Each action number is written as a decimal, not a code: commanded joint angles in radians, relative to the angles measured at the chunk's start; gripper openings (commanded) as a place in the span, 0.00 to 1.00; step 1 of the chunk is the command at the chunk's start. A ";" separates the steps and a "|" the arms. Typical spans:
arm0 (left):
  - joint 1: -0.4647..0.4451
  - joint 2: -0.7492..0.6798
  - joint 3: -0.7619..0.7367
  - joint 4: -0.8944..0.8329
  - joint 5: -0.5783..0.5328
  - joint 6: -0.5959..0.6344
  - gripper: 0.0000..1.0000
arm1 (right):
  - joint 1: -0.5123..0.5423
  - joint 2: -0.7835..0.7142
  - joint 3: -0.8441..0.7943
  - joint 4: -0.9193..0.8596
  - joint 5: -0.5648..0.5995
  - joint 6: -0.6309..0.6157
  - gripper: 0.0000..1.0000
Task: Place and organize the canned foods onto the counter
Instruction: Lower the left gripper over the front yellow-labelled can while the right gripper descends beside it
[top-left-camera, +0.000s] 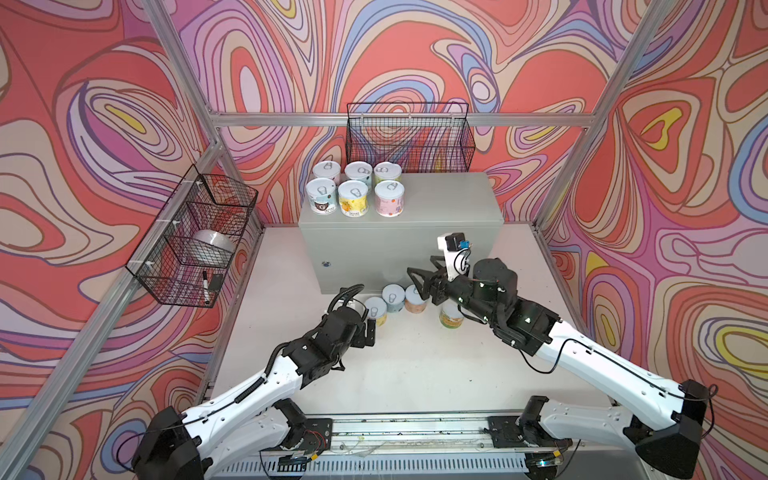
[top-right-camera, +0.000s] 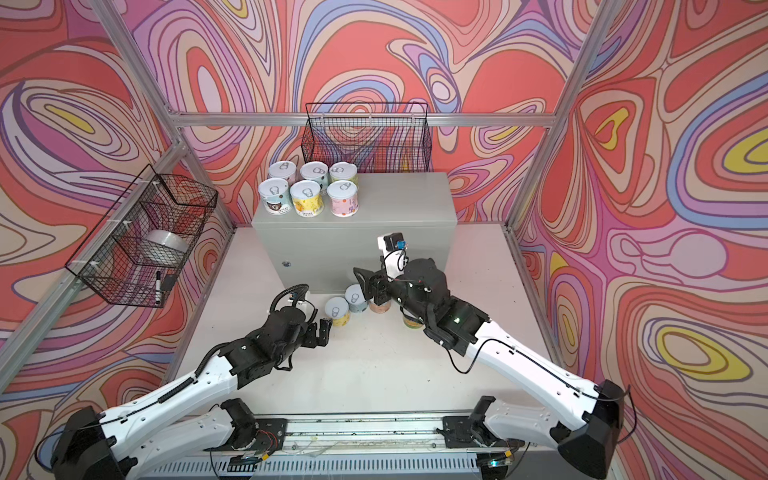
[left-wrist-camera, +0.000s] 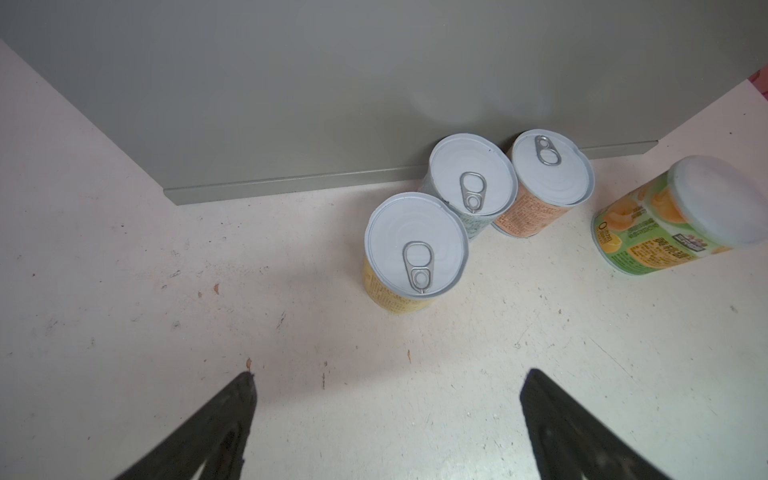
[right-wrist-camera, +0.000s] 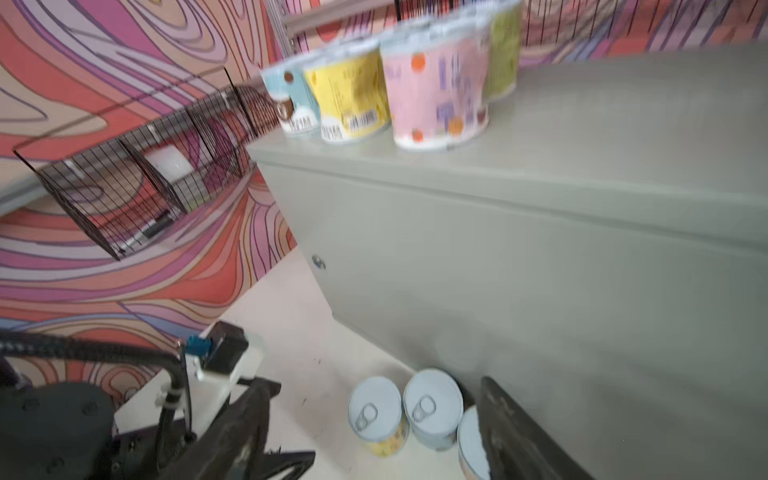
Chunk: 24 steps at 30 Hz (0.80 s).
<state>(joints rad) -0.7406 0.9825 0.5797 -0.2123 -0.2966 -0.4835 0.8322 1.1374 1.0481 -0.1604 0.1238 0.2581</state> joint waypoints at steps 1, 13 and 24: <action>-0.006 0.022 -0.020 0.076 -0.018 -0.026 1.00 | 0.014 -0.027 -0.107 -0.053 0.083 0.113 0.82; -0.006 0.115 -0.054 0.190 -0.034 -0.025 1.00 | 0.017 -0.031 -0.309 -0.029 0.099 0.267 0.79; -0.005 0.302 -0.023 0.340 -0.031 0.008 1.00 | 0.018 -0.016 -0.340 -0.017 0.088 0.283 0.84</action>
<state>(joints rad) -0.7410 1.2476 0.5369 0.0666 -0.3187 -0.4850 0.8459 1.1202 0.7219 -0.1791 0.2024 0.5266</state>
